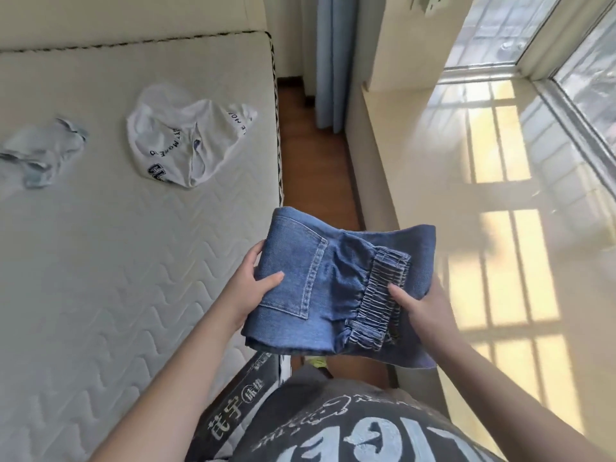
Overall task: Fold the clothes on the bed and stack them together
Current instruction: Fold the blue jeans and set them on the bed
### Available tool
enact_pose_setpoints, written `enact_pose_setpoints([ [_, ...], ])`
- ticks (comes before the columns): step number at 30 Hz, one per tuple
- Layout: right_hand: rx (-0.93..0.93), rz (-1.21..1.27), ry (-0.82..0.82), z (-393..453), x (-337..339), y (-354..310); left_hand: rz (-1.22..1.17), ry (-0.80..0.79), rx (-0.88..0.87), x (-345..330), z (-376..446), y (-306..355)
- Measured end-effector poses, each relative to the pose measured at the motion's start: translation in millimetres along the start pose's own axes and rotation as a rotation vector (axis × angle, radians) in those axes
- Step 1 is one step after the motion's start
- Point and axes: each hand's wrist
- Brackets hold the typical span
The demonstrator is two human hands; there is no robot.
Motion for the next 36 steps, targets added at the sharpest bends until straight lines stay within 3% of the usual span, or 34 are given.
enact_pose_setpoints([
  [23, 0.018, -0.038, -0.363, 304, -46, -128, -0.004, 0.334, 0.052, 86, 188, 92],
  [30, -0.006, -0.096, -0.472, 352, -85, -144, -0.026, 0.451, 0.108, 118, 203, 80],
  [36, -0.105, -0.041, -0.505, 367, -150, -137, 0.036, 0.456, 0.18, 177, 220, 53],
])
Point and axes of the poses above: each hand's wrist, its own z-axis towards the middle knuckle, its own x-axis out of the back of the hand, y = z × x, and after that the axes turned 9 degrees about -y, right-handed
